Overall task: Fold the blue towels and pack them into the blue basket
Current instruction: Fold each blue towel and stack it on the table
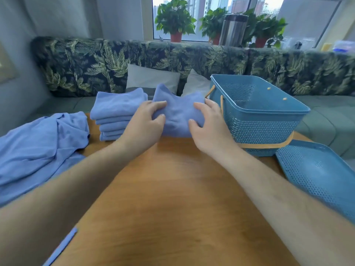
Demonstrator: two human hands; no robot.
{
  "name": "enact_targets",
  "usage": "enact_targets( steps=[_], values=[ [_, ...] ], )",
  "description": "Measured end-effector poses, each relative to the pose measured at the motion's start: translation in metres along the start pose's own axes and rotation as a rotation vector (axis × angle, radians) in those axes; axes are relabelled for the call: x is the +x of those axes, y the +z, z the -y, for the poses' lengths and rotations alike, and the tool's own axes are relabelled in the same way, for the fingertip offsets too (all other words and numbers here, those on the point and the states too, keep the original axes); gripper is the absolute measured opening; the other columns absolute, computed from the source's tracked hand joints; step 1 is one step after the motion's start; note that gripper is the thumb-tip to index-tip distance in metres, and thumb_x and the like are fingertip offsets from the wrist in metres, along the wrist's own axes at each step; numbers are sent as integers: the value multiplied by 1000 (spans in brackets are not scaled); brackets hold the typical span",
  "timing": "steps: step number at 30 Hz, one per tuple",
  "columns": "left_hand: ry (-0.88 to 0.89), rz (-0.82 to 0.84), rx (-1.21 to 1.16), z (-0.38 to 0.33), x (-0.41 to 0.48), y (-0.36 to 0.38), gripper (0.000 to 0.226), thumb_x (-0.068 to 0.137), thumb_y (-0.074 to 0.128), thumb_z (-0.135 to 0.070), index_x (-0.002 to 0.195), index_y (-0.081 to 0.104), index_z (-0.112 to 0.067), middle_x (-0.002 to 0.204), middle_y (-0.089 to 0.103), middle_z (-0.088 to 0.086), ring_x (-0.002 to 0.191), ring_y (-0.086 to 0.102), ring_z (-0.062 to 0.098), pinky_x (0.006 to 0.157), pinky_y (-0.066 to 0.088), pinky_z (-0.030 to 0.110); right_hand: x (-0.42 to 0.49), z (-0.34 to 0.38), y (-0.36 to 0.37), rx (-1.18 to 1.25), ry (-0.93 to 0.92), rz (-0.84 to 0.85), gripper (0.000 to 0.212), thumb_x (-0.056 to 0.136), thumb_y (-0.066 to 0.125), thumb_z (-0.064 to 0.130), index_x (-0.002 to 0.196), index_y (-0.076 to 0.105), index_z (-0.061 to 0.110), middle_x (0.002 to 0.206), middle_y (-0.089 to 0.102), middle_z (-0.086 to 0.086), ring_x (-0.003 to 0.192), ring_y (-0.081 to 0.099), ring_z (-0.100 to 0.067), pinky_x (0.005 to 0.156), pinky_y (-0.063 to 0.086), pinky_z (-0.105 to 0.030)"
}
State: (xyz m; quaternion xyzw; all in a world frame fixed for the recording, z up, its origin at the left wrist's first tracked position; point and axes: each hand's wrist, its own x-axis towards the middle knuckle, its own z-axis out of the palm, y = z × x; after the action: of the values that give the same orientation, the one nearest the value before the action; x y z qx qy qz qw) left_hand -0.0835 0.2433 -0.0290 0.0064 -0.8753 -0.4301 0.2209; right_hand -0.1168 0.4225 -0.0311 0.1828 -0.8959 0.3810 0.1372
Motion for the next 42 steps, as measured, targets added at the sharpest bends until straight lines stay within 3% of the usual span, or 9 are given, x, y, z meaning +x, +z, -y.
enact_targets(
  steps=[3, 7, 14, 17, 22, 24, 27, 34, 42],
  values=[
    [-7, 8, 14, -10, 55, 1, 47, 98, 48, -8, 145, 52, -15, 136, 50, -1, 87, 59, 4, 65, 37, 0, 52, 3, -5, -63, 10, -43, 49, 98, 55, 17, 145, 48, 7, 161, 24, -6, 143, 31, -19, 105, 21, -15],
    [21, 38, 64, -7, 108, 13, 49, 96, 48, -6, 144, 51, -14, 141, 52, 9, 105, 60, 27, 76, 43, 22, 99, -5, 7, -191, 2, -37, 41, 97, 54, 14, 135, 51, -1, 160, 24, -14, 140, 36, -32, 108, 31, -34],
    [-62, 82, 180, 44, 160, 56, 42, 92, 50, -7, 133, 60, -10, 142, 48, 13, 110, 61, 30, 67, 45, 20, 140, -41, 41, -333, 54, 18, 33, 101, 51, 16, 132, 52, 4, 164, 17, -15, 134, 44, -34, 110, 38, -40],
    [-195, 191, 415, 77, 157, 79, 22, 99, 52, -24, 112, 66, -14, 144, 41, 30, 133, 42, 40, 98, 41, 40, 132, -51, 56, -477, 95, 153, 35, 105, 39, 20, 135, 57, 16, 139, 53, -7, 137, 38, -33, 112, 33, -43],
    [236, -140, 517, 81, 138, 85, 38, 102, 49, -28, 135, 60, -11, 155, 39, 13, 143, 34, 33, 112, 30, 46, 135, -59, 67, -532, -155, -69, 46, 106, 38, 23, 151, 39, 16, 165, 26, -7, 153, 18, -32, 118, 28, -43],
    [256, 61, 555, 83, 131, 88, 48, 107, 40, -34, 149, 45, -13, 161, 32, 12, 149, 26, 30, 119, 20, 42, 130, -63, 75, -620, -280, -8, 49, 104, 28, 27, 151, 40, 16, 163, 31, -7, 153, 20, -32, 122, 23, -45],
    [114, 379, 668, 88, 126, 89, 57, 108, 27, -44, 160, 20, -21, 169, 10, 4, 155, 7, 22, 124, 4, 41, 126, -73, 75, -692, -147, 350, 51, 110, 19, 31, 158, 25, 18, 168, 18, -3, 156, 10, -28, 125, 14, -46],
    [287, 142, 544, 71, 86, 56, 38, 104, 40, -26, 136, 58, -18, 141, 57, 2, 133, 49, 24, 111, 35, 40, 91, -44, 66, -531, -284, 50, 31, 106, 37, 26, 125, 61, 17, 129, 62, -3, 128, 52, -28, 105, 34, -38],
    [81, 72, 497, 90, -38, 2, 37, 104, 36, -31, 122, 66, -19, 123, 65, 1, 114, 57, 25, 94, 47, 46, -2, 12, 111, -356, -287, 209, 29, 106, 34, 32, 115, 60, 23, 113, 68, 1, 100, 64, -27, 86, 45, -45]
  ],
)
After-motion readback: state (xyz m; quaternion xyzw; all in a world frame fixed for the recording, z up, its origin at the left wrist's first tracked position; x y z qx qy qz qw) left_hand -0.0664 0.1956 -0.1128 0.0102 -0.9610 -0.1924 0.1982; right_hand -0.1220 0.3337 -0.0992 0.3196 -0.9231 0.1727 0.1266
